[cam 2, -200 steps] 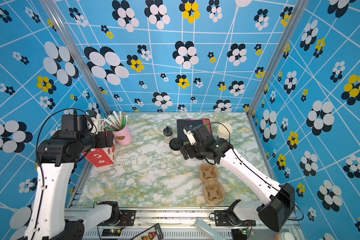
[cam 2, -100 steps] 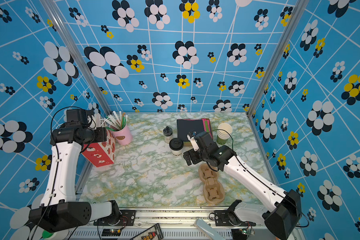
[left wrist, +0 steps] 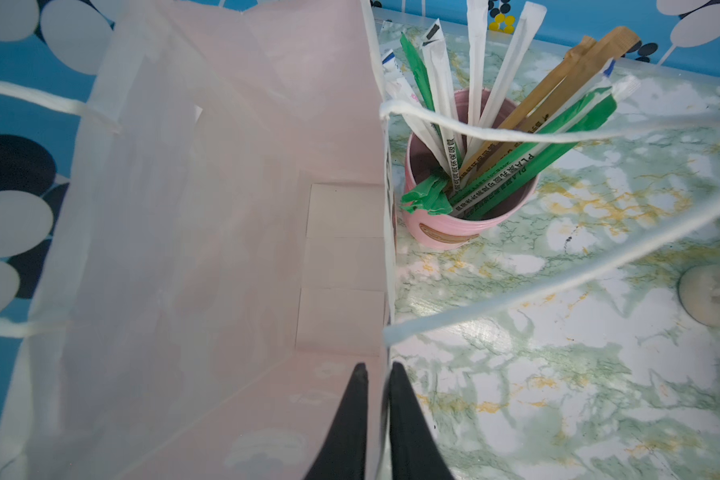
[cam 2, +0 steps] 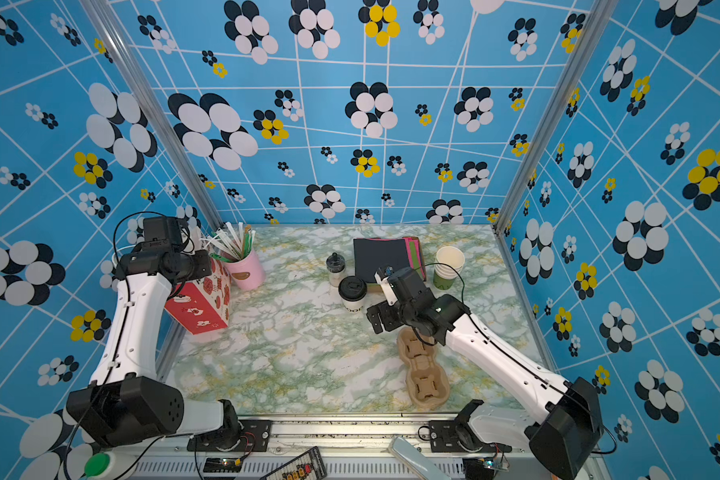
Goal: Pack the takeout coffee
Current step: 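Grasp the red-and-white paper bag edge with the left gripper and pull it inward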
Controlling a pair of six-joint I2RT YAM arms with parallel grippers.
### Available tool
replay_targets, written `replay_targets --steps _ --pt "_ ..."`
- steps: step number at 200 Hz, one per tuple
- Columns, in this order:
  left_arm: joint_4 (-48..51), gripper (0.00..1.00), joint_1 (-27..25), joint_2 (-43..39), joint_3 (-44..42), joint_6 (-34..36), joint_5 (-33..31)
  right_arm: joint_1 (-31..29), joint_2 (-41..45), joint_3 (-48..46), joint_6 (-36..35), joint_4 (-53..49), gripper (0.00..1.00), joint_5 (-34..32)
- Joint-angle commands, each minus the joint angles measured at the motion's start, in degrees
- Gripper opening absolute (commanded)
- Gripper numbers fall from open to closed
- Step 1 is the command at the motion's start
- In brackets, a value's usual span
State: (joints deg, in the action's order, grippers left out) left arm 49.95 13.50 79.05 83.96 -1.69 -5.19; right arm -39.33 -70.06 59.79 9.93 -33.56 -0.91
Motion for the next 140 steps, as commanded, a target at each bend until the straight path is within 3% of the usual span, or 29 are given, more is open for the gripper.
replay_targets --steps 1,19,85,119,140 --pt "-0.79 0.04 0.4 -2.49 -1.12 -1.87 -1.91 -0.08 0.64 -0.92 0.68 1.12 0.99 0.55" --pt "-0.31 0.0 0.41 -4.94 -1.74 -3.13 -2.08 -0.13 0.46 -1.2 0.59 1.67 0.99 0.86" --pt "4.92 0.0 -1.1 -16.31 -3.17 -13.96 -3.28 -0.13 0.71 -2.31 -0.18 2.65 0.99 1.32" --pt "8.28 0.0 -7.68 -22.37 -3.18 -18.0 -4.96 -0.1 1.48 -2.65 -0.36 2.84 0.99 1.43" --pt "11.58 0.0 -14.76 -24.06 -2.75 -22.81 -8.23 -0.08 2.11 -2.8 -0.52 2.77 0.99 1.52"
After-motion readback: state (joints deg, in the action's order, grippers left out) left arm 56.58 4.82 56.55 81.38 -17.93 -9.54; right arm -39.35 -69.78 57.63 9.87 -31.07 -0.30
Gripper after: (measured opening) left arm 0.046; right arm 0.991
